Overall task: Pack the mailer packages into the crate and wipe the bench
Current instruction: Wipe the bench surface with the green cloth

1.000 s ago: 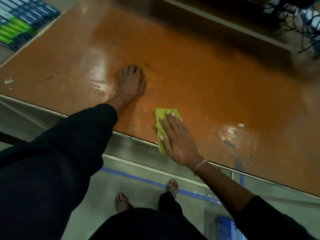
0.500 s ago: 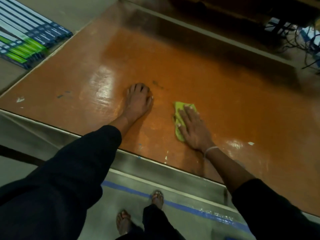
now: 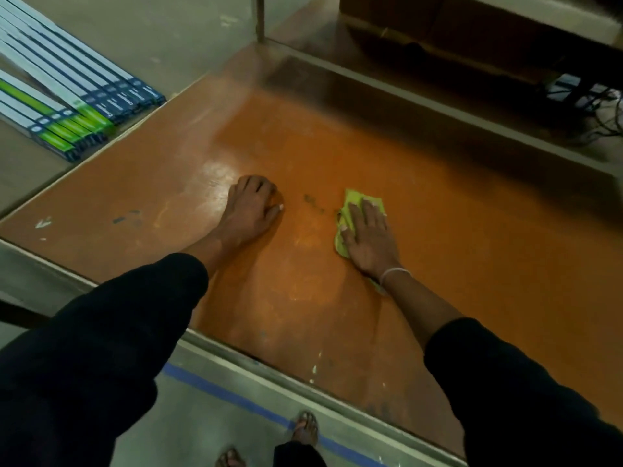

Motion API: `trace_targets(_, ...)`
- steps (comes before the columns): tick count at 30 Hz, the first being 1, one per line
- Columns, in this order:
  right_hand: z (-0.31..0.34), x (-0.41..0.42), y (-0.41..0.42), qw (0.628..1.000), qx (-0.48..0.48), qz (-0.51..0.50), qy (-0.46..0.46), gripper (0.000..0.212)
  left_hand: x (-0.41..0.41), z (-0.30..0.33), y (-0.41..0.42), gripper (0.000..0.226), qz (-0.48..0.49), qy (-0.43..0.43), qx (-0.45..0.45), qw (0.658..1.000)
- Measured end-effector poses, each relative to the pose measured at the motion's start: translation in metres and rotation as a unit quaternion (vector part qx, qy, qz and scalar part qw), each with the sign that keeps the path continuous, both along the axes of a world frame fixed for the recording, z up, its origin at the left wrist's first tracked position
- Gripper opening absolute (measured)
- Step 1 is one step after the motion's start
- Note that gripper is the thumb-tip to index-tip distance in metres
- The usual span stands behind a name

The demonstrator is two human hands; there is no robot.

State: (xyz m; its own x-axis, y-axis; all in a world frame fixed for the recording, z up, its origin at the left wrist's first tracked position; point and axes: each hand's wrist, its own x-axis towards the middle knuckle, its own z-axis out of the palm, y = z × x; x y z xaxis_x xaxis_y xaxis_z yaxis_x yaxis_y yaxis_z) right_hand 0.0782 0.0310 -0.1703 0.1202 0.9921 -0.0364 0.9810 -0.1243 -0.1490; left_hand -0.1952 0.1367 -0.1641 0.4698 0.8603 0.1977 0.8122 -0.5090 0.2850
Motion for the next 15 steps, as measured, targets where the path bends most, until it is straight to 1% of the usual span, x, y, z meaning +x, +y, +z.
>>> trace_targets(2,-0.002,-0.001,0.003,0.995,0.013,0.098,0.001,0.065,-0.001,0.001,0.008,0.045,0.009,0.007,-0.006,1.000)
trace_targets(3,-0.003,0.004,0.007,0.994,0.012,0.113,-0.001,0.065,-0.002,0.001,0.011,0.045,0.013,0.010,-0.007,1.000)
trace_targets(5,-0.003,0.018,0.024,0.997,0.017,0.079,-0.004,0.065,-0.004,-0.001,0.015,0.046,0.021,0.009,-0.002,1.000)
trace_targets(8,-0.004,0.030,0.055,0.999,0.003,-0.035,-0.008,0.066,-0.005,-0.007,0.015,0.045,0.029,0.002,0.014,0.999)
trace_targets(9,-0.003,0.029,0.065,0.999,-0.001,-0.050,-0.005,0.066,-0.005,-0.008,0.014,0.045,0.032,0.002,0.018,0.999)
trace_targets(10,-0.002,0.028,0.072,0.999,-0.001,-0.037,-0.003,0.067,-0.004,-0.009,0.014,0.044,0.035,0.004,0.020,0.999)
trace_targets(13,-0.002,0.033,0.083,0.994,0.010,0.106,-0.008,0.065,-0.002,-0.008,0.016,0.044,0.040,0.002,0.018,0.999)
trace_targets(14,0.000,0.041,0.091,0.990,0.010,0.137,-0.013,0.064,-0.002,-0.008,0.017,0.044,0.039,0.000,0.018,0.999)
trace_targets(15,0.001,0.051,0.101,0.990,0.011,0.140,-0.016,0.062,-0.003,-0.008,0.018,0.045,0.038,-0.001,0.018,0.999)
